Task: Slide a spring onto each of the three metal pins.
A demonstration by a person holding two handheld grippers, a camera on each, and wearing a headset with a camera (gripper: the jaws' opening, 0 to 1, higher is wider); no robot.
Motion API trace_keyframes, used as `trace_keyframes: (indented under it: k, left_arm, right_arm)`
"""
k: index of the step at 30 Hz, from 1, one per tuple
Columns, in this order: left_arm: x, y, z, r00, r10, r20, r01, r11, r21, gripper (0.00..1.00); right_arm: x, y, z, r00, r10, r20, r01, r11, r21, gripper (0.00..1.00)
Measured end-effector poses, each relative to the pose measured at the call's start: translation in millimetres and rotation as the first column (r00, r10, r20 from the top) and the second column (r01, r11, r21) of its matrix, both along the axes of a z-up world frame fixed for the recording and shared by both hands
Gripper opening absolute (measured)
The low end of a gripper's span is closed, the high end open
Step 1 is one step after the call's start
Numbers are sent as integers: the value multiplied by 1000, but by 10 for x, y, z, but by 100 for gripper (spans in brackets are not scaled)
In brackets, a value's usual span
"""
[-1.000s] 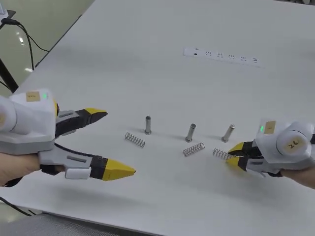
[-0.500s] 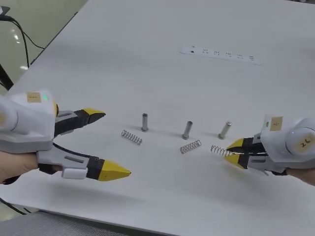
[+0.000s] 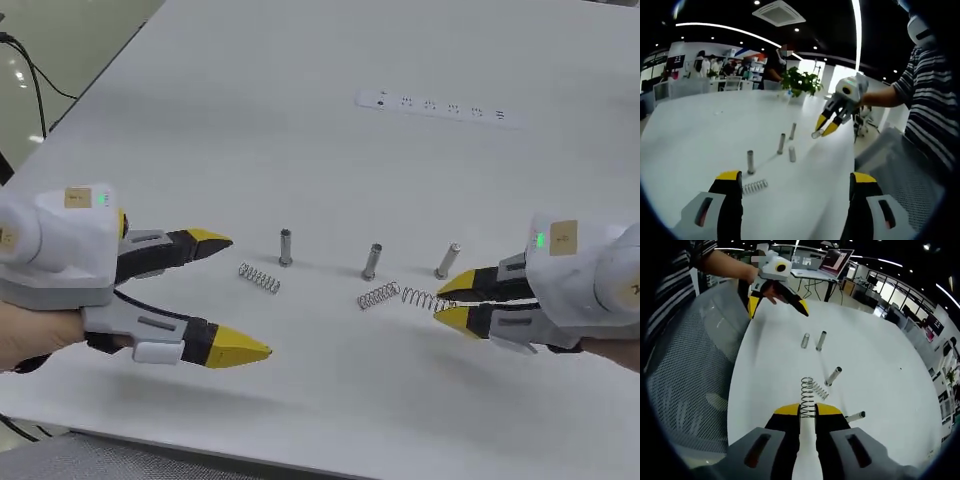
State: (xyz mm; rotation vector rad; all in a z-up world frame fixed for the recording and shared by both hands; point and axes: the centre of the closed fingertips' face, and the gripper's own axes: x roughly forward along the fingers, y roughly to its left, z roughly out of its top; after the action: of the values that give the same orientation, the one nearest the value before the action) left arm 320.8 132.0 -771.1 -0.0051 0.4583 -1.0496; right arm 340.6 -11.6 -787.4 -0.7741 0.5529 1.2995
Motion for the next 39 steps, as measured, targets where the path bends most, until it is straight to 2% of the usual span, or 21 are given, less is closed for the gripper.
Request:
trace_keyframes:
  k: [4, 5, 7, 12, 16, 17, 21, 25, 31, 39]
  left_arm:
    - [-10, -147, -12, 999, -43, -14, 43, 999, -4, 76]
    - [-44, -198, -15, 998, -59, -33, 59, 998, -11, 72]
    - [-82, -329, -2, 995, -99, -13, 99, 995, -13, 68]
    - [-81, -516, -7, 988, -149, -27, 148, 989, -28, 64]
    - [-59, -639, 16, 983, -182, -10, 181, 983, -39, 56]
    - [-45, -679, 34, 982, -187, -6, 186, 981, -53, 54]
    - [9, -767, 78, 983, -185, 15, 186, 979, -88, 45]
    - [36, -837, 142, 982, -185, 22, 186, 974, -131, 33]
    - [35, -926, 145, 979, -201, 26, 202, 968, -149, 24]
    - [-20, -1030, 84, 973, -230, 35, 232, 963, -138, 15]
  right_arm:
    - [-43, 69, 5, 1000, 19, 6, -19, 1000, -6, 8]
    - [-56, 84, 2, 1000, 25, 5, -25, 1000, -8, 8]
    - [-80, 110, 1, 1000, 29, 0, -29, 1000, -5, 8]
    - [-146, 167, -2, 999, 49, -7, -49, 999, -6, 8]
    - [-170, 224, 40, 998, 53, -16, -53, 999, 8, 8]
    - [-174, 241, 54, 998, 53, -21, -53, 999, 12, 8]
    - [-182, 300, 103, 998, 50, -27, -50, 998, 33, 8]
    - [-204, 342, 110, 997, 71, -12, -70, 997, 25, 8]
    - [-234, 389, 150, 997, 83, -12, -82, 996, 32, 8]
    - [-260, 391, 171, 996, 91, -9, -91, 996, 25, 8]
